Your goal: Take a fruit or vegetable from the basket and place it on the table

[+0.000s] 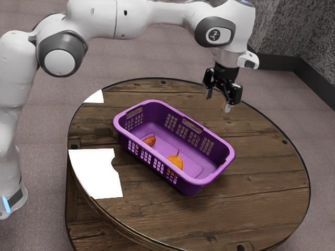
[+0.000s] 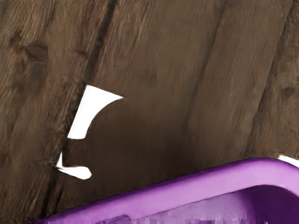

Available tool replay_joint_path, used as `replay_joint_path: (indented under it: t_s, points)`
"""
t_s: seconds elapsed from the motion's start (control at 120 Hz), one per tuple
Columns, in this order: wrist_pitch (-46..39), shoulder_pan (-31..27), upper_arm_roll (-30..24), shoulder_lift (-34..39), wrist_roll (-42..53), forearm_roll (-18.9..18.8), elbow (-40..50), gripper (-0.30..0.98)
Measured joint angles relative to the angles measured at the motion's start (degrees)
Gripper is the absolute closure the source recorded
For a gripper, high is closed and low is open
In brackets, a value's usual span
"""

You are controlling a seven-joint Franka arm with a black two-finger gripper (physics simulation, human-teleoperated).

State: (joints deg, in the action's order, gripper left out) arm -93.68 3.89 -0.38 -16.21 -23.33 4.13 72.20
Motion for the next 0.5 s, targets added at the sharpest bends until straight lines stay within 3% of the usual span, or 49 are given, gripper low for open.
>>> replay_joint_path:
  t_s: [0.1, 0.225, 0.317, 0.5]
  points:
    - [2.2, 0.3, -3.8, 8.4, -4.6, 0.7, 7.2, 0.00]
    - [3.4, 1.9, -4.2, 18.2, -10.8, 2.9, 19.1, 0.00]
    - [3.6, 3.4, -2.3, 20.4, -14.6, 3.5, 22.8, 0.00]
    - [3.8, -1.0, 0.9, 22.9, -20.3, 3.7, 27.3, 0.00]
